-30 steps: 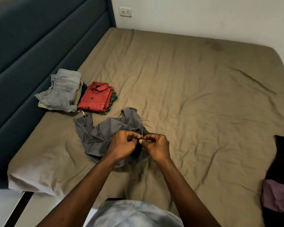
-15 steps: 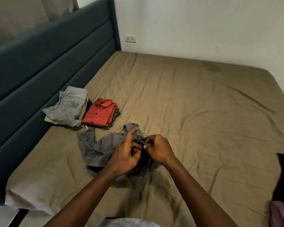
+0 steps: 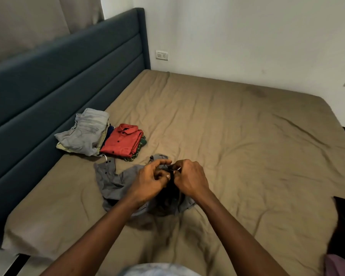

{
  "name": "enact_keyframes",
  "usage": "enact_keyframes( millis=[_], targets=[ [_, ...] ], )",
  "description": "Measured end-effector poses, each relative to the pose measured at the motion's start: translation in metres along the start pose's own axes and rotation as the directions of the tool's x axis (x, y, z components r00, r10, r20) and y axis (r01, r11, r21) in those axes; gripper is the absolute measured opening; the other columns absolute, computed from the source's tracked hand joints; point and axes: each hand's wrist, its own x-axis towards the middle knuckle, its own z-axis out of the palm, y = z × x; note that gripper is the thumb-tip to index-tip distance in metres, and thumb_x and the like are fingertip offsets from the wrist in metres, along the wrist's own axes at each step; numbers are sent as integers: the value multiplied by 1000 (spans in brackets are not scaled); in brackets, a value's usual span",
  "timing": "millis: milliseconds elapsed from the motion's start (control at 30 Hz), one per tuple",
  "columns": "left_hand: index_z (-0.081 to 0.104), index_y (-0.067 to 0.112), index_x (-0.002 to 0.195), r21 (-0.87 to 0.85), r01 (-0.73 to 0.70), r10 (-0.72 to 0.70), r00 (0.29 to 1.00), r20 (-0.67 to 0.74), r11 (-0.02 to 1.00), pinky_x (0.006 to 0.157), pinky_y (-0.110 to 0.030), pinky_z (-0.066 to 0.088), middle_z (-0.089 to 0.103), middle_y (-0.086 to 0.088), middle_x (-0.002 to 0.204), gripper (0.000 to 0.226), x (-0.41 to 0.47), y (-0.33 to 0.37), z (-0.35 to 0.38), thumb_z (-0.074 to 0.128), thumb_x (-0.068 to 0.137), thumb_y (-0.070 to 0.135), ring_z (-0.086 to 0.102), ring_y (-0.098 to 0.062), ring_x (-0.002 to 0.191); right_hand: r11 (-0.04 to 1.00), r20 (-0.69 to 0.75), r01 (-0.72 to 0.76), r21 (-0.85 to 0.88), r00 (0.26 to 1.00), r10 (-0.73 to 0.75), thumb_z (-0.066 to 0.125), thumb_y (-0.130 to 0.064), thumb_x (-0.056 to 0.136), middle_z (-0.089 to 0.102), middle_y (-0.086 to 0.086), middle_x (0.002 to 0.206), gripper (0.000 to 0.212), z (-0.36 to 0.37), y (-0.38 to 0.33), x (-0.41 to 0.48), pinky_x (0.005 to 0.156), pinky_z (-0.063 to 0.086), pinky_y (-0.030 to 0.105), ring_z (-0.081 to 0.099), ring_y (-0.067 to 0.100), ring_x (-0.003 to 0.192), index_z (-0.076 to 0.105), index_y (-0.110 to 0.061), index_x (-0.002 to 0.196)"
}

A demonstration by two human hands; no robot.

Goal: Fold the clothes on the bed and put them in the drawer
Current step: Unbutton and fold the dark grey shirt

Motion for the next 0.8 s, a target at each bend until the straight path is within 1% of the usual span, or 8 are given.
enact_keyframes(
  millis=[100,233,333,400,467,567,667,800],
  targets=[
    [63,27,131,-42,1,0,1000,30,999,88,-50,60,77,-4,92,48,1,-4,-1,65,84,16,73,-26,94,993,30,-36,112,999,33,62,-21,81,77,3,96,26,-9,2,5,75,57,33,71,26,90,78,-25,101],
    [63,12,128,-328,21,-12,999,29,944,91,-36,59,77,-8,102,40,6,0,7,65,92,-6,71,-21,102,984,-212,136,-117,964,-159,56,-26,85,74,10,89,21,-6,-3,2,63,41,33,67,34,82,71,-17,96],
    [61,16,131,-491,132,-111,991,71,861,92,-32,58,75,-10,111,40,6,5,15,62,96,-4,71,-19,107,990,-291,131,45,950,-112,57,-19,85,69,7,78,10,4,7,12,60,39,32,64,30,75,66,-19,82],
    [58,22,134,-511,237,-196,971,133,826,92,-27,52,73,-7,123,42,9,-2,25,61,97,1,68,-16,116,999,-186,32,36,982,-25,54,-20,89,68,6,93,16,15,24,25,79,44,38,60,28,94,70,-23,90],
    [56,22,136,-526,335,-288,942,172,782,94,-30,51,71,-9,128,45,13,-17,37,59,97,0,66,-20,119,995,-53,-52,-87,997,48,56,-21,92,59,6,109,20,31,42,33,94,39,39,50,27,110,72,-21,103],
    [52,14,140,-479,385,-350,922,164,789,95,-32,53,76,-14,114,54,16,-42,50,53,92,-12,70,-22,111,971,139,-125,206,985,98,60,-4,83,65,5,99,20,52,63,37,88,50,38,60,24,99,75,-17,85],
    [52,2,133,-387,352,-341,935,99,853,81,-25,55,78,-13,92,55,12,-58,47,47,86,-25,73,-19,92,799,337,-296,523,933,125,60,8,85,71,8,76,31,59,78,30,76,56,40,65,25,78,76,-17,75],
    [53,-1,117,-428,325,-345,938,31,843,71,-21,56,75,-13,86,45,13,-67,37,44,84,-30,72,-16,80,466,448,-460,756,882,145,73,3,88,75,8,83,11,64,77,15,66,58,27,70,19,76,75,-6,94]
  ],
)
